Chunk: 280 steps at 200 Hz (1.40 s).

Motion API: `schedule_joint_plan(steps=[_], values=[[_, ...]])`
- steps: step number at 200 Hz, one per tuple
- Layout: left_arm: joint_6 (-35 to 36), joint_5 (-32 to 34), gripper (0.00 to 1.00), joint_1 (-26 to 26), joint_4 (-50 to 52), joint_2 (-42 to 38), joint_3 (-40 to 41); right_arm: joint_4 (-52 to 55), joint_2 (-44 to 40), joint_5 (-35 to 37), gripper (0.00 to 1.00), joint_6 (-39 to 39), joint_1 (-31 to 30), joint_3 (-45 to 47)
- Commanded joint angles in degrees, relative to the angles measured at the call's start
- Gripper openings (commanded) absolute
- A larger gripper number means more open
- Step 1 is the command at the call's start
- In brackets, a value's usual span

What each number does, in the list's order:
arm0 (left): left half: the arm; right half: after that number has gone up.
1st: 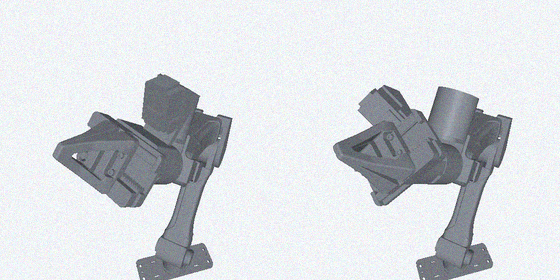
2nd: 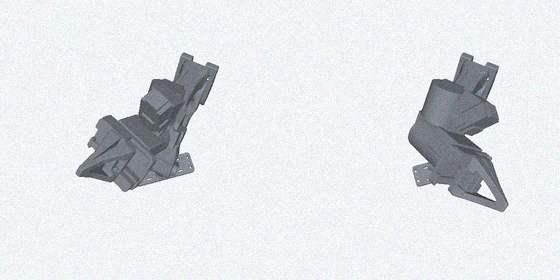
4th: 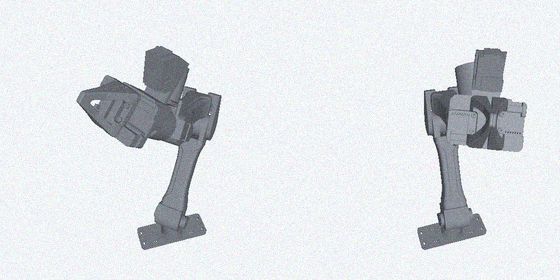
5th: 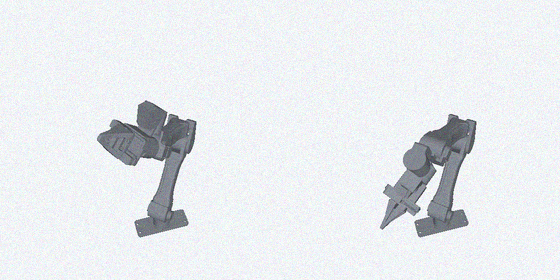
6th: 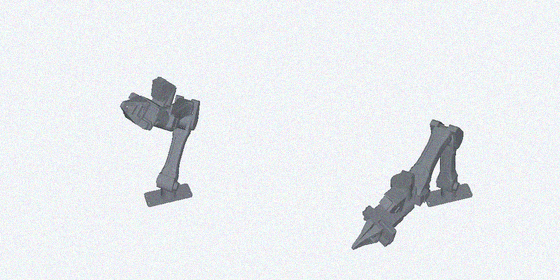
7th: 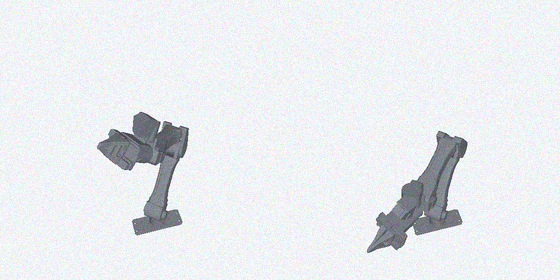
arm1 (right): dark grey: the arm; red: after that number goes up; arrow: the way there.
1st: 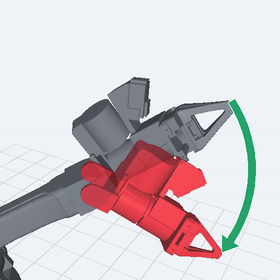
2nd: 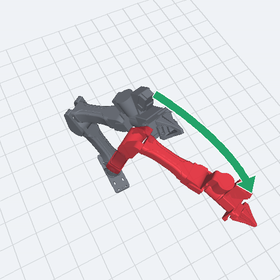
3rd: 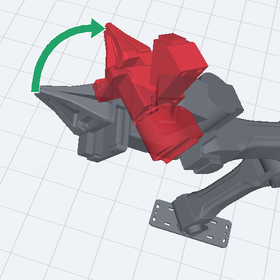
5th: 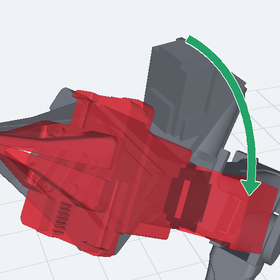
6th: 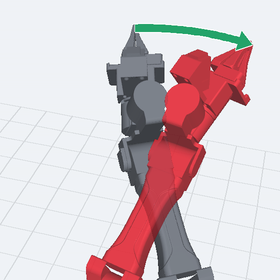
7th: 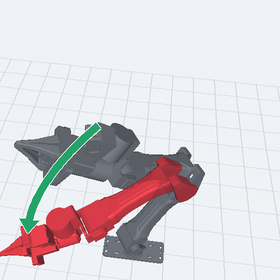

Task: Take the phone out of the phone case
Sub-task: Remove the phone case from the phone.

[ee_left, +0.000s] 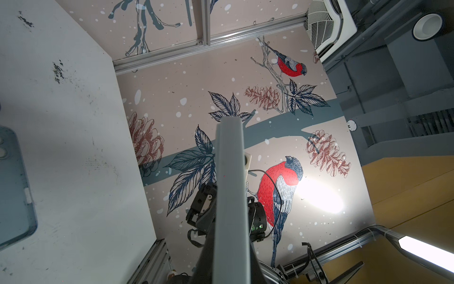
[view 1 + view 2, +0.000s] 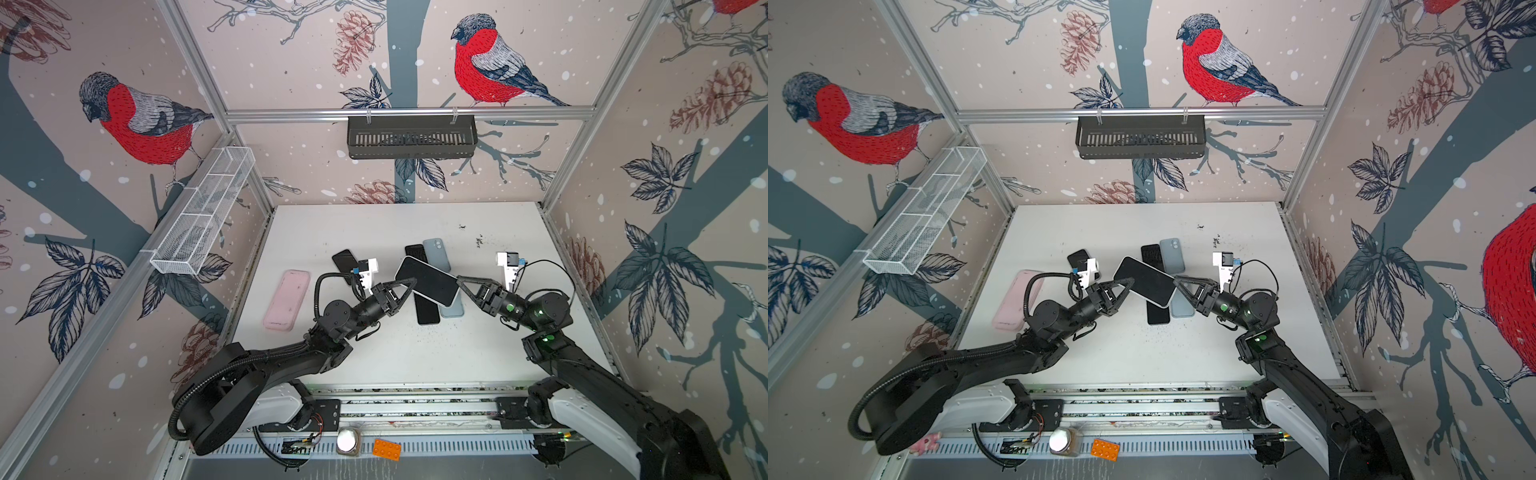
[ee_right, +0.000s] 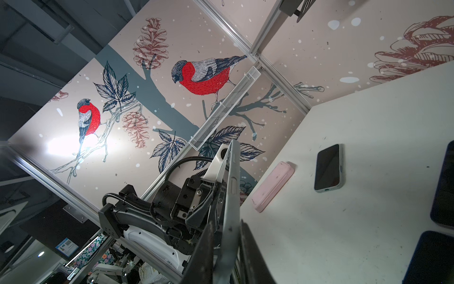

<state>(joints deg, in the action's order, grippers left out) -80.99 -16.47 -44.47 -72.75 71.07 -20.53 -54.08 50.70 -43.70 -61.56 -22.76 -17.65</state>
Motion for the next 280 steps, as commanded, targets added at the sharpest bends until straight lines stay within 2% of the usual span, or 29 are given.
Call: schedule_joint_plan(steps=[1,65,121,178,257,280], values=[[-0.5,-0.5,0.0,0.0,-7.9,0.6,0.0,-5.0,0.6,-0.6,0.15,-1.9,0.1,0.3],[1.0,-1.4,0.0,0.4,-11.9,1.9,-0.5,-9.7,3.0,-2.1,0.08,-8.0,1.3,0.2],[4.3,-4.7,0.0,0.6,-18.8,4.9,-3.2,-20.5,9.8,-3.1,0.05,-20.3,3.0,-0.7],[2.9,-7.6,0.0,0.8,-26.5,9.5,-6.8,-39.2,18.6,-2.9,0.06,-37.3,6.1,-1.0],[4.1,-9.9,0.0,1.5,-30.5,10.7,-10.6,-52.4,29.4,-1.3,0.05,-51.3,7.2,-5.2],[3.9,-10.9,0.0,2.1,-30.6,11.2,-11.6,-52.8,31.8,-1.2,0.06,-52.7,7.4,-7.0]])
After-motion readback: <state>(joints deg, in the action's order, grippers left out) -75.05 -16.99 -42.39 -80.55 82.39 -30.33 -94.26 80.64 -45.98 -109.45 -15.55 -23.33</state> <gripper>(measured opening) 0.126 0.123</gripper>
